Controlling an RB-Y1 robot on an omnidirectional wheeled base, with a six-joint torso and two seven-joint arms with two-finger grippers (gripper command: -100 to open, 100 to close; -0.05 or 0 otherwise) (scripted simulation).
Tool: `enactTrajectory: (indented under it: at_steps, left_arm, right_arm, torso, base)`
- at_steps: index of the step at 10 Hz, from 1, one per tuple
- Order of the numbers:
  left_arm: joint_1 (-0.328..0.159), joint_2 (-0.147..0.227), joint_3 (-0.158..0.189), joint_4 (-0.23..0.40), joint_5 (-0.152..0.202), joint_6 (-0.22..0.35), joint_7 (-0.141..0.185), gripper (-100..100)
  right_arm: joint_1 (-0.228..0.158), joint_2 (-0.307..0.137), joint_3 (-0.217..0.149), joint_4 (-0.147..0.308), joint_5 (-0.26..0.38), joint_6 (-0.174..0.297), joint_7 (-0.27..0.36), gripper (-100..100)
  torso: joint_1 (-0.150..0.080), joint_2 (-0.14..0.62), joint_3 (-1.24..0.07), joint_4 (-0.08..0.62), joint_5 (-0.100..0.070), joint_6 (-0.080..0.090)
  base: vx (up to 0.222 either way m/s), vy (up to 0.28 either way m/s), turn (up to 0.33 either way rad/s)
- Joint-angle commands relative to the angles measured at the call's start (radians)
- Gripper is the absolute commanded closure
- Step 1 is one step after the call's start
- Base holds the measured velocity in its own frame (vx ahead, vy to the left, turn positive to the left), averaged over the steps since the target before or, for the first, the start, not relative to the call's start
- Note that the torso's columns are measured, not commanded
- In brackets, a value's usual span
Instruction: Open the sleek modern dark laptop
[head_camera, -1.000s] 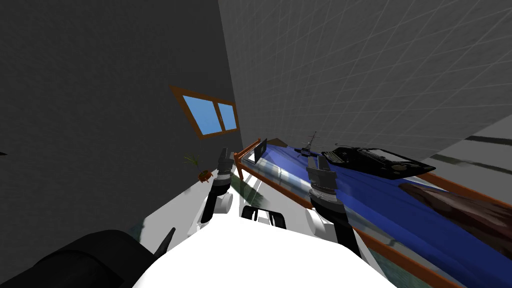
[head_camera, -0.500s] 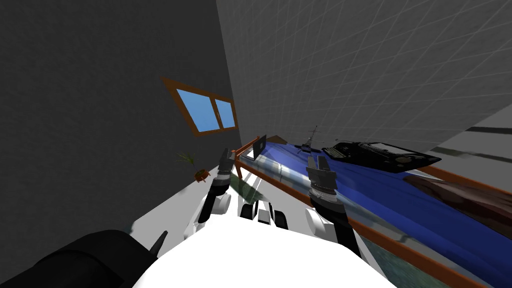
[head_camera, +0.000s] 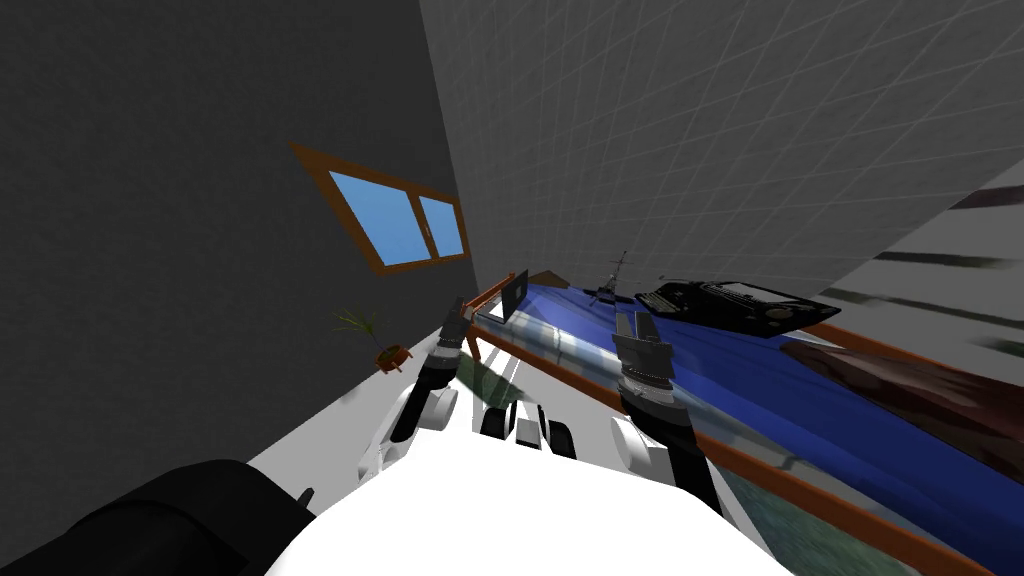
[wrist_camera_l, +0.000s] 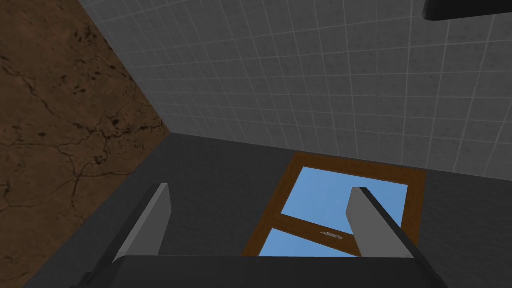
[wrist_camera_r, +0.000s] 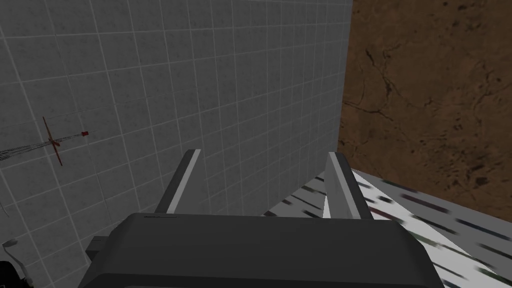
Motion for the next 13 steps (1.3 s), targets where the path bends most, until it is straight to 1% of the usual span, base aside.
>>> enactTrajectory:
  at_steps: [1,7,13]
  left_arm:
    - [0.000,0.021,-0.001,-0.017,-0.015,0.070,0.005,-100]
    - [-0.004,0.053,-0.002,-0.052,-0.046,0.218,0.015,-100]
    - [-0.007,0.090,-0.002,-0.080,-0.073,0.346,0.025,-100]
  right_arm:
    - [0.000,0.000,0.000,0.000,0.000,0.000,0.000,0]
    - [0.000,0.000,0.000,0.000,0.000,0.000,0.000,0]
    - [0.000,0.000,0.000,0.000,0.000,0.000,0.000,0]
  torso:
    - [0.000,0.000,0.000,0.000,0.000,0.000]
    - [0.000,0.001,0.001,0.000,0.000,0.000]
    - [0.000,0.001,0.000,0.000,0.000,0.000]
  base:
    - [0.044,0.020,-0.112]
    - [0.040,0.018,-0.115]
    - [0.038,0.019,-0.096]
